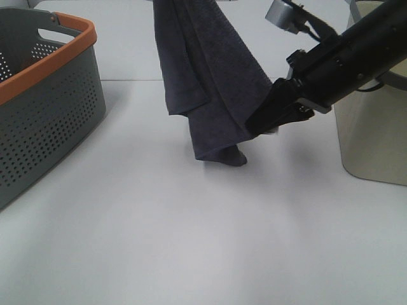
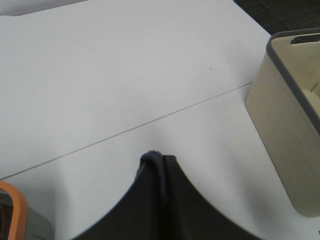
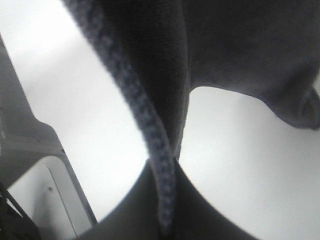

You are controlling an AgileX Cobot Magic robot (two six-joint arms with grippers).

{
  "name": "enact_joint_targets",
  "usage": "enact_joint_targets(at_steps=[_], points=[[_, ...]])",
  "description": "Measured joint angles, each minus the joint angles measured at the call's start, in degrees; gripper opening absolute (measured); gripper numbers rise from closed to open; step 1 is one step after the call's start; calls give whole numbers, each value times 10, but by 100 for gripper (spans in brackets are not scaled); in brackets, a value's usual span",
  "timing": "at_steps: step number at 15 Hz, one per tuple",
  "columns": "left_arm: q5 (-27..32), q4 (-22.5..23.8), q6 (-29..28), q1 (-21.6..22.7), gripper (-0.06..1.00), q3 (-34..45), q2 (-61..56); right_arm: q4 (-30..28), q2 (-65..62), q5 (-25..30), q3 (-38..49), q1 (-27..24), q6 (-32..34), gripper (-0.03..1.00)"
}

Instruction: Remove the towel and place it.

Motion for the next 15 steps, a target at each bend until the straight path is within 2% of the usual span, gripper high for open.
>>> enact_joint_targets(at_steps=[1, 2, 3, 6, 8, 11, 14, 15], points=[[6, 9, -9, 0, 0, 0, 3, -49, -25, -3, -10, 0, 41, 2], [6, 9, -13, 0, 0, 0, 12, -147, -68, -6, -47, 0, 109, 2], [7, 9, -13, 0, 0, 0, 14, -187, -80, -6, -71, 0, 137, 2], [7, 24, -16, 0, 0, 0, 14, -233, -83, -11, -115, 0, 174, 2], [7, 51, -28, 0, 0, 0, 19, -248, -83, -42, -120, 0, 173, 2], [-19, 81, -48, 7, 0, -2, 48, -296, -74, -151, -122, 0, 159, 2], [-100, 101, -88, 28, 0, -2, 91, -343, -46, -293, -124, 0, 153, 2], [-117, 108, -96, 33, 0, -2, 96, -345, -38, -315, -129, 0, 151, 2]])
